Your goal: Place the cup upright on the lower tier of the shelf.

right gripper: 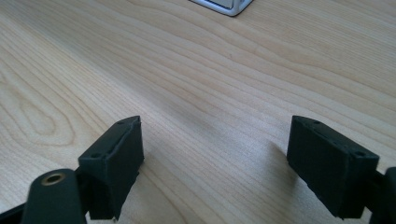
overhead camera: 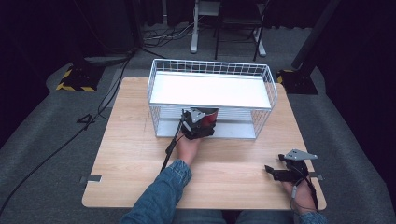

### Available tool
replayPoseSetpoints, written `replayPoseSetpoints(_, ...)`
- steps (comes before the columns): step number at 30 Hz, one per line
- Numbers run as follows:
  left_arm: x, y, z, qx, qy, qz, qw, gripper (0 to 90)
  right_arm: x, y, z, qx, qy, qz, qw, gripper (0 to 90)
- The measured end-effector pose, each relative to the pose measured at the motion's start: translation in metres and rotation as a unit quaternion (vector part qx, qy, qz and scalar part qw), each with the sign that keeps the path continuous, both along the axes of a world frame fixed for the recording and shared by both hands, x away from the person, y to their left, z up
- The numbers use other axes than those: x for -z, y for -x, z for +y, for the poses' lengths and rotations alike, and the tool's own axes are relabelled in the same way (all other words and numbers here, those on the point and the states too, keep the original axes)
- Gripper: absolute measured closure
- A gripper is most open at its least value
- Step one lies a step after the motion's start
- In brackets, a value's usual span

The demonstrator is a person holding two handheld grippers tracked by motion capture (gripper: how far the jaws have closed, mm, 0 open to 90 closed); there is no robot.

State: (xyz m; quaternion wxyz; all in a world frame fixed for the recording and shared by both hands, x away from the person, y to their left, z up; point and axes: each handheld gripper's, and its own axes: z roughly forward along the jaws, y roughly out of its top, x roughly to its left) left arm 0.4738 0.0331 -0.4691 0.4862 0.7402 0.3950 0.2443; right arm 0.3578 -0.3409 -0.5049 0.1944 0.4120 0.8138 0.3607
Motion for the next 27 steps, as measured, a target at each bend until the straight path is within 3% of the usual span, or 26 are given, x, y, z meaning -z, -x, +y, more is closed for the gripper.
replayPoseSetpoints(2, 0.001, -0.004, -0.004, -0.008, 0.016, 0.005, 0.9998, 16.4, 0.000, 0.000, 0.000, 0.000, 0.001, 0.000, 1.0000, 19.1)
replayPoseSetpoints(6, 0.003, -0.008, -0.008, -0.010, 0.014, 0.006, 0.9998, 16.4, 0.000, 0.000, 0.000, 0.000, 0.000, 0.001, 1.0000, 19.1)
replayPoseSetpoints(8, 0.004, -0.010, -0.010, -0.024, 0.011, 0.005, 0.9996, 16.3, 0.000, 0.000, 0.000, 0.000, 0.000, 0.002, 1.0000, 19.0)
replayPoseSetpoints(9, 0.004, -0.011, -0.013, -0.043, 0.012, 0.003, 0.9990, 16.4, 0.000, 0.000, -0.001, 0.000, -0.001, 0.003, 1.0000, 19.1)
replayPoseSetpoints(14, 0.006, -0.014, -0.016, -0.070, 0.009, 0.002, 0.9975, 16.3, 0.000, -0.001, -0.001, 0.000, -0.002, 0.004, 1.0000, 19.1)
replayPoseSetpoints(15, 0.007, -0.015, -0.016, -0.069, -0.004, 0.002, 0.9976, 16.3, 0.000, -0.001, -0.001, 0.000, -0.002, 0.004, 1.0000, 19.1)
replayPoseSetpoints(16, 0.007, -0.015, -0.016, -0.069, -0.004, 0.002, 0.9976, 16.4, 0.000, -0.001, -0.001, 0.000, -0.002, 0.004, 1.0000, 19.1)
replayPoseSetpoints(18, 0.009, -0.019, -0.016, -0.032, -0.006, 0.005, 0.9994, 16.3, 0.000, -0.001, -0.001, 0.000, -0.002, 0.004, 1.0000, 19.0)
replayPoseSetpoints(19, 0.010, -0.017, -0.018, -0.077, -0.013, 0.005, 0.9970, 16.3, 0.000, -0.001, -0.001, 0.000, -0.002, 0.004, 1.0000, 19.1)
replayPoseSetpoints(21, 0.011, -0.017, -0.018, -0.084, -0.016, 0.006, 0.9963, 16.3, 0.000, -0.001, -0.001, 0.000, -0.002, 0.004, 1.0000, 19.1)
replayPoseSetpoints(23, 0.014, -0.020, -0.017, -0.057, -0.014, 0.014, 0.9982, 16.3, 0.000, 0.000, 0.000, 0.000, -0.001, 0.003, 1.0000, 19.2)
replayPoseSetpoints(27, 0.016, -0.021, -0.016, -0.054, -0.011, 0.021, 0.9983, 16.3, 0.000, 0.000, -0.001, 0.000, -0.001, 0.003, 1.0000, 19.2)
